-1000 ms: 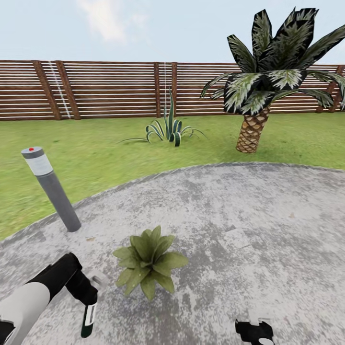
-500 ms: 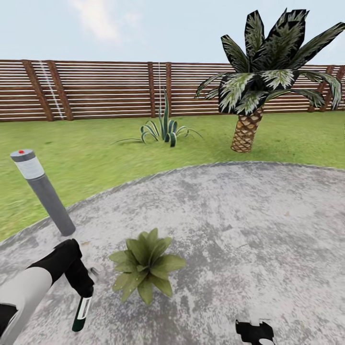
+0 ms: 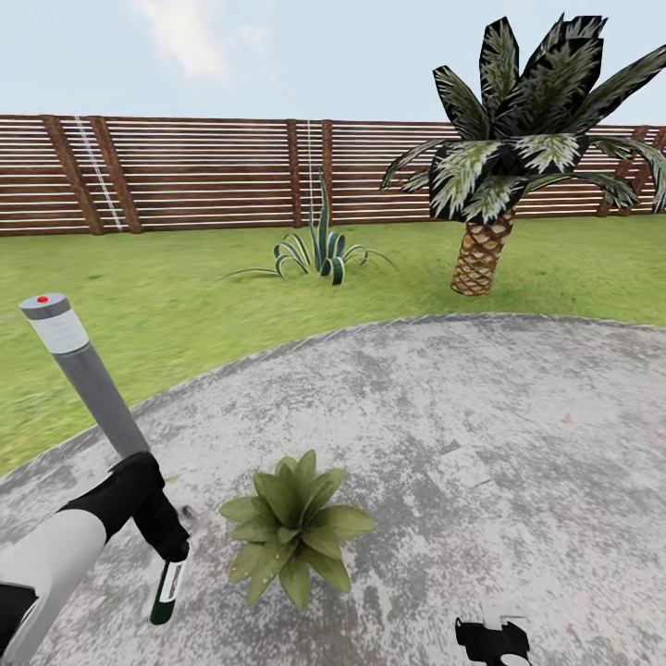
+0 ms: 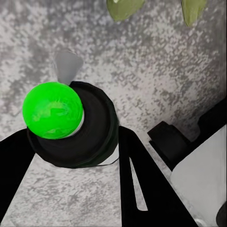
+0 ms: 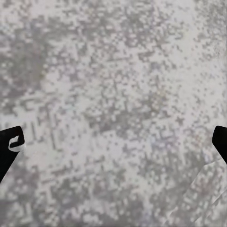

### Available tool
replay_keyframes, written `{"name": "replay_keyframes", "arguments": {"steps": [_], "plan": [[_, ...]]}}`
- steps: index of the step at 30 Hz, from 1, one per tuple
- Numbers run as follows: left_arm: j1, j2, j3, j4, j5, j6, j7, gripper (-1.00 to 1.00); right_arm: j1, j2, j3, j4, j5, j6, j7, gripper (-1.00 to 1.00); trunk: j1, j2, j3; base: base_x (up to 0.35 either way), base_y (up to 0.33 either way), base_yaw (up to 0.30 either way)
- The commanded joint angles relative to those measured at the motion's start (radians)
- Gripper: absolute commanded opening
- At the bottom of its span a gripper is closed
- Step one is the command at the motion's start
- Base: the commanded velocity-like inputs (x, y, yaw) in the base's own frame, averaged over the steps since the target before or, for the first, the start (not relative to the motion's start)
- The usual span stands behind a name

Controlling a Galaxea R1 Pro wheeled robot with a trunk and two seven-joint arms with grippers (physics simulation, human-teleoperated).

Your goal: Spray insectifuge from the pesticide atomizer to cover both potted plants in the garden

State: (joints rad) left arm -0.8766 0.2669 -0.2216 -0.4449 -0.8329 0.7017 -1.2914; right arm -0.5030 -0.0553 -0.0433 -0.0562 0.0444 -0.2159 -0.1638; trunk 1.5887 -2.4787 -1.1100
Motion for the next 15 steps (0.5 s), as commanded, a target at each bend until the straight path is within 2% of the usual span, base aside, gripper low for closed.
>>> {"name": "replay_keyframes", "arguments": {"steps": [1, 5, 6, 11, 15], "plan": [[-0.011, 0.002, -0.004, -0.011, -0.013, 0.009, -0.032, -1.0, -0.001, 0.0, -0.004, 0.001, 0.005, -0.003, -0.002, 1.0, 0.0, 0.0, -0.001, 0.0, 0.0, 0.0], [-0.022, 0.013, -0.002, -0.018, -0.086, 0.007, -0.081, -1.0, 0.0, 0.0, -0.004, 0.001, 0.005, -0.003, -0.002, 1.0, 0.0, 0.0, -0.001, 0.0, 0.0, 0.0], [-0.017, 0.016, -0.001, -0.017, -0.124, 0.002, -0.089, -1.0, 0.0, 0.0, -0.005, 0.001, 0.005, -0.003, -0.002, 1.0, 0.0, 0.0, -0.001, 0.0, 0.0, 0.0], [-0.005, 0.017, -0.004, -0.017, -0.149, -0.004, -0.087, -1.0, 0.0, 0.0, -0.004, 0.001, 0.005, -0.004, -0.002, 1.0, 0.0, 0.0, -0.001, 0.005, 0.0, 0.0], [-0.003, 0.013, 0.002, -0.018, -0.15, 0.003, -0.085, -1.0, 0.0, 0.0, -0.004, 0.001, 0.005, -0.005, -0.002, 1.0, 0.0, 0.0, -0.001, 0.198, 0.105, 0.0]]}}
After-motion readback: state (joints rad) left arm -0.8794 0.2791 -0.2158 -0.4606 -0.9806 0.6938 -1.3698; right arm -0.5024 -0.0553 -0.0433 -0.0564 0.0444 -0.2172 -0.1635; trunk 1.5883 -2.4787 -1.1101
